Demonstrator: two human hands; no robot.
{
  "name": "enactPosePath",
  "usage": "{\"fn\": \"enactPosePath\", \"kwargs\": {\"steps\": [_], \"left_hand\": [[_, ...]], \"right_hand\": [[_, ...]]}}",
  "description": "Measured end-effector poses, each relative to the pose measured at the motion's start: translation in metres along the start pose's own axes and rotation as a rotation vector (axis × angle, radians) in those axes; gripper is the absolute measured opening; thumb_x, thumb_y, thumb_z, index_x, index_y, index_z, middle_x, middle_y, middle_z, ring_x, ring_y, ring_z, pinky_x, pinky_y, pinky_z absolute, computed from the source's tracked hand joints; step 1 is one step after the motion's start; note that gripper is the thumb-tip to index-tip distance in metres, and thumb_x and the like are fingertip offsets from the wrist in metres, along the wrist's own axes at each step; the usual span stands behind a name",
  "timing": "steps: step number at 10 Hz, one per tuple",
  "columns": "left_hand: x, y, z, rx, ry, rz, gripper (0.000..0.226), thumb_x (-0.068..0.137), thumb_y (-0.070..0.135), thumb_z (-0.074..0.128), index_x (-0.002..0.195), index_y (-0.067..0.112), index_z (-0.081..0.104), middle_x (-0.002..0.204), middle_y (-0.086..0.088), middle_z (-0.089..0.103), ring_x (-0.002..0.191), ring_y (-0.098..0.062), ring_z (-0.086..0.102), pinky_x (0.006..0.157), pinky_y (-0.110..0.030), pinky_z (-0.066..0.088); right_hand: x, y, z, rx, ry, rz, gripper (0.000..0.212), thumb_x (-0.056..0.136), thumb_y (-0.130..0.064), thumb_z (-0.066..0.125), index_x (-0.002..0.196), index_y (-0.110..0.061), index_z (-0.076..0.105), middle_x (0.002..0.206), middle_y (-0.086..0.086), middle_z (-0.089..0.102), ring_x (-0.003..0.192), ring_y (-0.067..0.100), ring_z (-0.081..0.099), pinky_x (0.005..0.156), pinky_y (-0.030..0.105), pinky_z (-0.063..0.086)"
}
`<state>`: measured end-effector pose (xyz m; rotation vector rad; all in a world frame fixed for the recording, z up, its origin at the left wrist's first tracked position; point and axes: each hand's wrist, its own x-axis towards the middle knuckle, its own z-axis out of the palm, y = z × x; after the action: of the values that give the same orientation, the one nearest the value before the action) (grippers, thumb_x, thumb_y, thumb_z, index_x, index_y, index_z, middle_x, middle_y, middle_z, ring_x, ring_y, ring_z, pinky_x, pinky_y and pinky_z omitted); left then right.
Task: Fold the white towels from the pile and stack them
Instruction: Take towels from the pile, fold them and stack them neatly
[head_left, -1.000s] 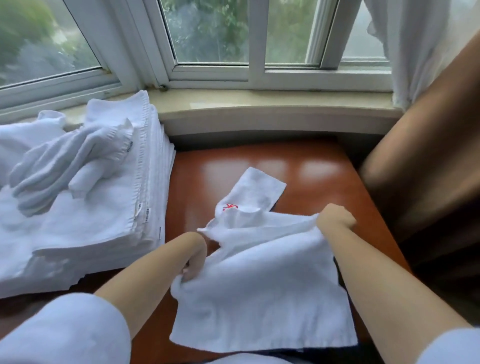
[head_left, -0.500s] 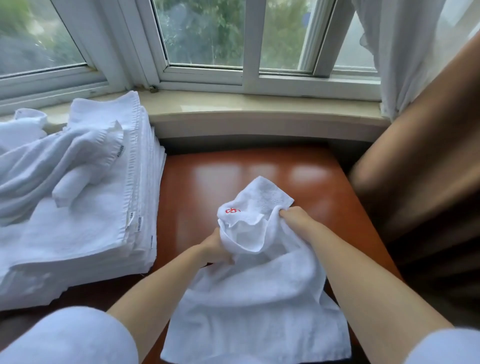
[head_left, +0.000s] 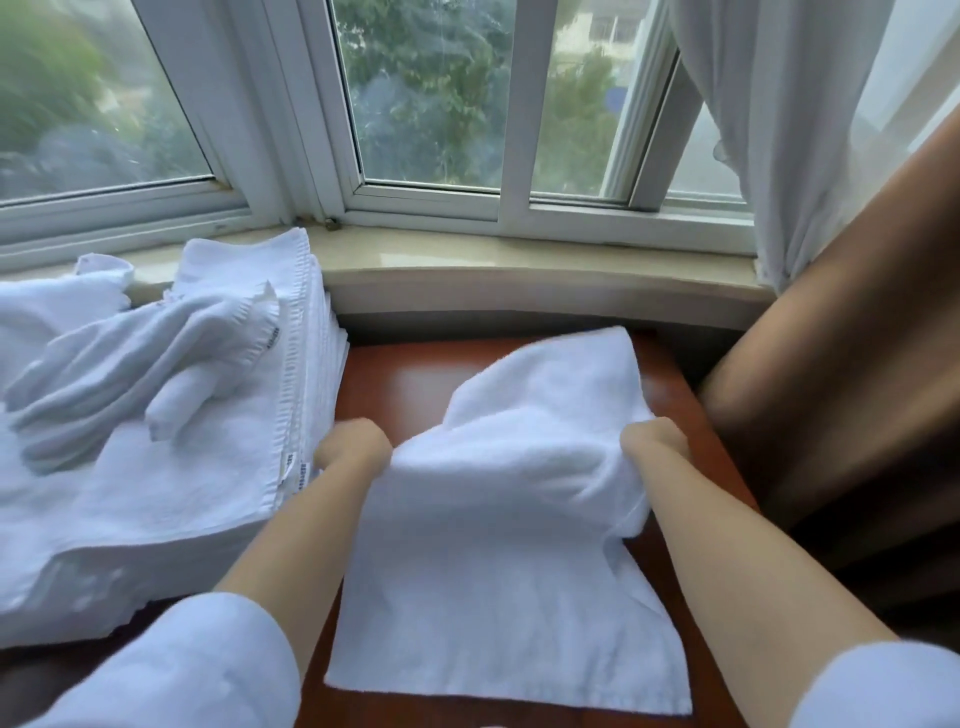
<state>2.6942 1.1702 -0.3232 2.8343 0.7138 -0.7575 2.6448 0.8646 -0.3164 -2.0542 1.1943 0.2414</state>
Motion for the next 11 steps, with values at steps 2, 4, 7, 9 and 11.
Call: {"fn": "enactPosePath", "kwargs": {"steps": [2,4,7,9,11], "left_hand": [[-0.006,-0.014,0.019,-0.149,-0.566,0.14,0.024,0.092,0.006,0.038,0.072,0.003,0.052,0.071,-0.011,0.051,0.07,-0.023,0.054,0.065,-0.028,0.045],[-0.008,-0.007,-0.022,-0.478,-0.782,0.02,0.041,0.06,0.042,0.078,0.084,0.009,0.077,0.092,-0.01,0.074,0.084,-0.028,0.072,0.09,-0.04,0.051],[0.005,0.021,-0.131,-0.795,-0.73,0.15,0.076,0.091,0.041,0.063,0.151,0.022,0.019,0.152,0.0,0.028,0.146,-0.03,0.014,0.109,-0.064,0.024],[-0.016,0.067,-0.184,-1.537,0.03,0.479,0.033,0.1,0.029,0.046,0.125,0.009,0.053,0.109,-0.004,0.051,0.098,-0.023,0.053,0.073,-0.037,0.054],[-0.026,0.055,-0.19,-1.568,0.418,0.599,0.037,0.073,0.036,0.081,0.085,0.016,0.053,0.084,-0.002,0.058,0.077,-0.02,0.058,0.075,-0.038,0.057]], "right_hand": [[-0.009,-0.003,0.029,-0.667,-0.613,0.087,0.034,0.095,-0.029,0.055,0.07,-0.005,0.053,0.068,0.008,0.051,0.058,0.018,0.047,0.053,0.024,0.039],[-0.003,-0.022,0.018,-0.862,-0.417,-0.211,0.034,0.095,-0.017,0.051,0.126,-0.004,0.056,0.12,0.011,0.059,0.101,0.025,0.057,0.082,0.031,0.045],[0.0,-0.12,-0.03,0.487,-0.196,-0.198,0.035,0.094,-0.002,0.044,0.128,-0.002,0.051,0.125,0.018,0.058,0.102,0.029,0.061,0.085,0.04,0.056],[-0.027,-0.183,-0.072,0.669,0.209,-0.548,0.021,0.091,-0.026,0.052,0.095,-0.008,0.061,0.097,0.007,0.063,0.086,0.022,0.055,0.074,0.027,0.041],[-0.04,-0.182,-0.105,0.708,0.561,-0.615,0.017,0.087,-0.032,0.056,0.086,-0.016,0.052,0.09,0.003,0.059,0.087,0.024,0.055,0.073,0.027,0.038]]}}
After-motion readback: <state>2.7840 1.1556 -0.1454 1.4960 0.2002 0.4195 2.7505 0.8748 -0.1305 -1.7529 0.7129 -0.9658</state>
